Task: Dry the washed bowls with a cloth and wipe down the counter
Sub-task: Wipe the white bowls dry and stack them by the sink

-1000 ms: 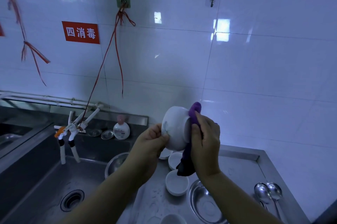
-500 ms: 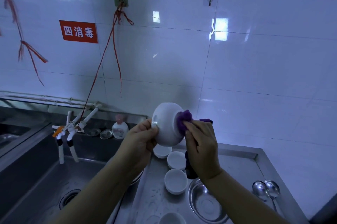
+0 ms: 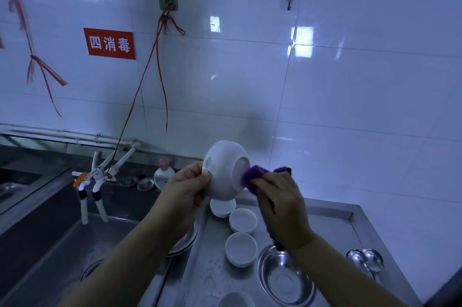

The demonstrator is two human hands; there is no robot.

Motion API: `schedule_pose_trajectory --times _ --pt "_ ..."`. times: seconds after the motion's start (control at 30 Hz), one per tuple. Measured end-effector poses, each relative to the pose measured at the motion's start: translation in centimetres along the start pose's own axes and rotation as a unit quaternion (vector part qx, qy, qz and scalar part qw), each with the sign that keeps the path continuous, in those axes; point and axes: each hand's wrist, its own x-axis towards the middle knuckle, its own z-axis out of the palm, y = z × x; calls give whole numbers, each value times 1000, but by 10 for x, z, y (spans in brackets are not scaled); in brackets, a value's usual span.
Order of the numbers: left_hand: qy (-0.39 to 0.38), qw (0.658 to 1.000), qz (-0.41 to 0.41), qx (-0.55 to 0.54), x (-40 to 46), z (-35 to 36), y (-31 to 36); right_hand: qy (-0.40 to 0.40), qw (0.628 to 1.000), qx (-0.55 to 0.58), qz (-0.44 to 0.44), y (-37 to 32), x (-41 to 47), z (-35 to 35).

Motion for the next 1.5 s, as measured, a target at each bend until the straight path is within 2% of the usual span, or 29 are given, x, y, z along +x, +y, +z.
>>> schedule_pose_trajectory --times 0.07,0.13,0.27,0.4,0.47,0.53,0.63,0.7,0.87,0.97,1.13,1.27,1.5 --pt "-9 1000 6 24 -1 0 -1 52 997 -6 56 3 8 -4" --pt "-24 998 8 56 -2 5 -4 95 994 10 55 -4 14 -3" --pt "-62 995 -14 76 -6 18 -13 58 998 -1 -14 -30 20 8" --pt "-64 991 -25 111 -8 21 -16 55 997 21 42 -30 31 5" --pt "-65 992 -22 109 -9 20 -16 40 991 69 104 -27 37 2" --pt "-73 993 -19 94 -10 20 -14 27 963 168 210 -23 42 1" --pt "-83 992 -8 93 -11 18 -13 22 877 334 344 -18 40 -2" --pt "-93 992 -6 89 -12 16 -14 32 843 381 378 -16 34 -2" --pt "-82 996 -21 12 -11 14 -17 34 806 411 424 -19 26 1" --pt "-60 992 -32 -108 -7 16 -17 48 828 382 407 -24 21 3" --pt "-32 970 -52 -236 -4 24 -19 97 904 243 338 -37 8 13" --pt "15 960 -78 -268 0 22 -20 118 951 153 240 -39 -12 18" --pt "58 945 -136 -292 -1 19 -27 52 997 21 52 -34 -32 23"
